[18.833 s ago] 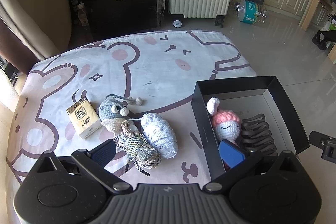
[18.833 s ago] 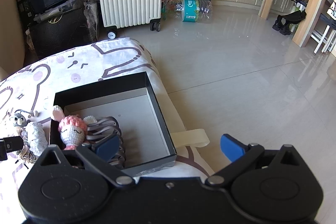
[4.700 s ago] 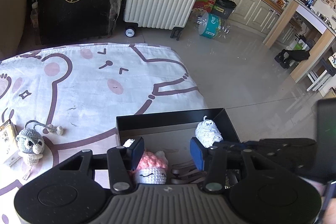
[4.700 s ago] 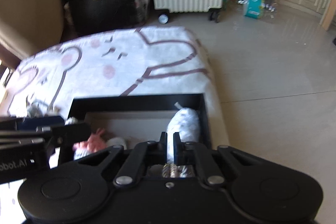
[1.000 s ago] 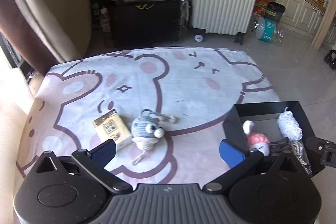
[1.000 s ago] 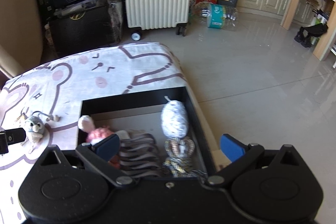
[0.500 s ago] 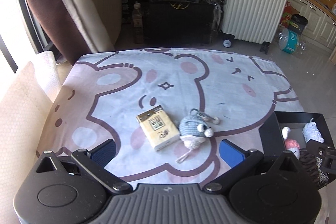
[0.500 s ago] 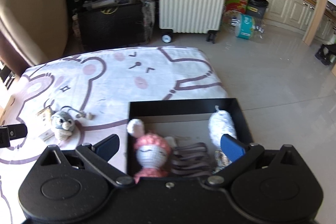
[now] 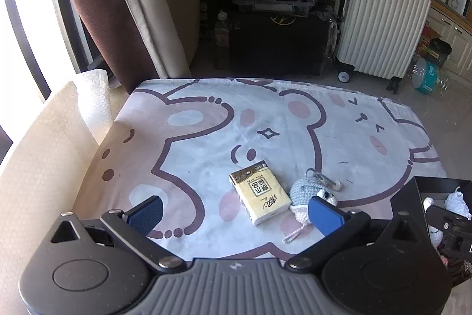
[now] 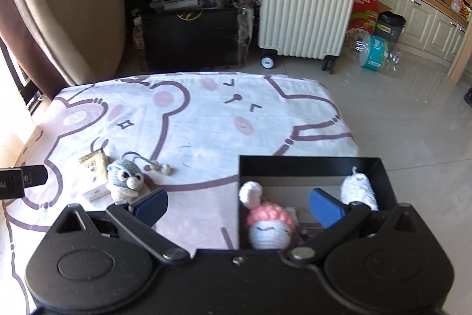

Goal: Organize objects
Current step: 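Move the left tool toward the yellow tissue pack while the right tool approaches the grey crocheted mouse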

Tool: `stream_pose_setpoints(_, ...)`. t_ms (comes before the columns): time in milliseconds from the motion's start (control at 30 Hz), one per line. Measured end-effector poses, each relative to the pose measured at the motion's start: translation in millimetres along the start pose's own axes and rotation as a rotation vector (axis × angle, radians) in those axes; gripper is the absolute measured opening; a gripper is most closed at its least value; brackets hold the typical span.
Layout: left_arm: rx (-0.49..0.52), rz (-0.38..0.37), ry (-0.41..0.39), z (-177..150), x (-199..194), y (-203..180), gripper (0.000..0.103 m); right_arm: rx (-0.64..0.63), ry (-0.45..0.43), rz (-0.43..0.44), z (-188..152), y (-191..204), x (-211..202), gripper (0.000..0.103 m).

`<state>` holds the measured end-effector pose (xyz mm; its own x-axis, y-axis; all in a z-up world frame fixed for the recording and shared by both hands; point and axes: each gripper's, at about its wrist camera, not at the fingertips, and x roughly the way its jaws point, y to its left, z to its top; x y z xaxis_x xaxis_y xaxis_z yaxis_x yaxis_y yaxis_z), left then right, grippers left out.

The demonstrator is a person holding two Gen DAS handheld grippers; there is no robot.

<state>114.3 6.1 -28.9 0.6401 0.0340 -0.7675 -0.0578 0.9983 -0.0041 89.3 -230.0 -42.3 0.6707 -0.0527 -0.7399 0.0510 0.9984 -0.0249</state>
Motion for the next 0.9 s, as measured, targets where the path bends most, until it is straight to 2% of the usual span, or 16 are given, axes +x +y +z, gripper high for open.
stream_pose_setpoints(233, -0.071, -0.002, -0.003, 4, 9, 10, 0.102, 0.027, -0.023, 0.073, 8, 11, 3, 0.101)
stream_pose_setpoints(500, -0.075, -0.014, -0.016, 7, 25, 7, 0.101, 0.013, -0.01, 0.165, 12, 27, 14, 0.093)
stream_pose_setpoints(667, -0.022, -0.038, -0.063, 10, 31, 0, 0.1, 0.006, 0.006, 0.2, 11, 34, 22, 0.093)
stream_pose_setpoints(800, 0.061, -0.066, -0.104, 15, 40, -2, 0.1, 0.017, 0.015, 0.232, 11, 37, 30, 0.093)
stream_pose_setpoints(900, 0.108, -0.058, -0.119, 22, 47, 6, 0.1, 0.025, 0.032, 0.249, 10, 37, 37, 0.091)
